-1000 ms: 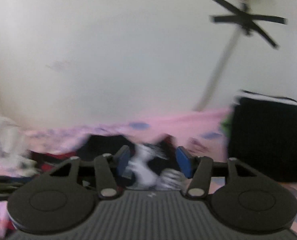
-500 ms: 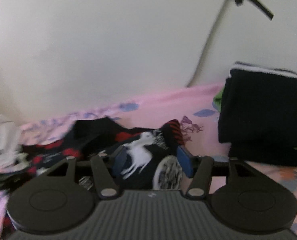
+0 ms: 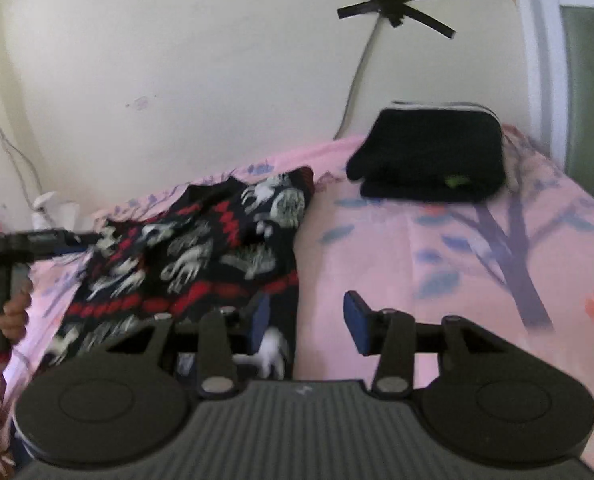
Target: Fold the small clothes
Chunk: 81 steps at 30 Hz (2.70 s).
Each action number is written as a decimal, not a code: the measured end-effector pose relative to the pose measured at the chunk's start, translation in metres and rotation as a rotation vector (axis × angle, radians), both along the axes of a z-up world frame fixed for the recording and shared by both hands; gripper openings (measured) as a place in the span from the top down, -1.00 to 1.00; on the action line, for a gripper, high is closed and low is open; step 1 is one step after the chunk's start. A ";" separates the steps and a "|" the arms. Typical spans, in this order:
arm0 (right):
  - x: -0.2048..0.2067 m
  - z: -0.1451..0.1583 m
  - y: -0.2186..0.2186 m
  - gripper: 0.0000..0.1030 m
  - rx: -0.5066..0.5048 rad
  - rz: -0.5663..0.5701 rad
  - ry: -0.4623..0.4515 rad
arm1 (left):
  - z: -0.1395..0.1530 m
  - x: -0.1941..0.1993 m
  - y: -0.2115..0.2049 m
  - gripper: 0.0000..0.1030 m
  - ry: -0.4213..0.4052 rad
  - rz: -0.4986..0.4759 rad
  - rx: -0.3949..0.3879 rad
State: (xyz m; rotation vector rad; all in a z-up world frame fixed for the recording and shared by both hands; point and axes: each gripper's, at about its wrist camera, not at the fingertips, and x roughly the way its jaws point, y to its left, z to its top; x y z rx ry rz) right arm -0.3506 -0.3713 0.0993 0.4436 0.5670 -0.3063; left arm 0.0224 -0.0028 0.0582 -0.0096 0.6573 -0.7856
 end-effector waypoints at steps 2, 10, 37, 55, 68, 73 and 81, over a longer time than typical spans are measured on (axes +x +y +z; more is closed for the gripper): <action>-0.021 -0.005 0.002 0.23 0.041 0.012 -0.009 | 0.009 -0.029 0.026 -0.08 -0.019 -0.021 -0.007; -0.093 -0.013 0.029 0.22 0.197 0.141 -0.059 | -0.009 -0.134 0.105 -0.08 0.116 -0.079 0.062; -0.163 -0.007 0.053 -0.05 0.137 0.184 -0.036 | -0.026 -0.238 0.161 0.43 0.211 0.031 0.071; -0.129 0.004 0.037 0.89 0.286 0.335 -0.157 | 0.000 -0.201 0.169 0.89 0.355 0.007 -0.132; 0.049 0.005 -0.056 -0.18 0.115 0.111 -0.149 | 0.009 -0.065 0.079 0.09 0.257 0.262 -0.067; 0.027 -0.014 -0.040 -0.20 0.126 0.185 -0.106 | -0.011 -0.078 0.068 -0.07 0.238 0.193 0.020; 0.016 -0.021 -0.013 1.00 0.121 0.267 -0.081 | -0.030 -0.089 0.044 0.86 0.168 0.145 0.213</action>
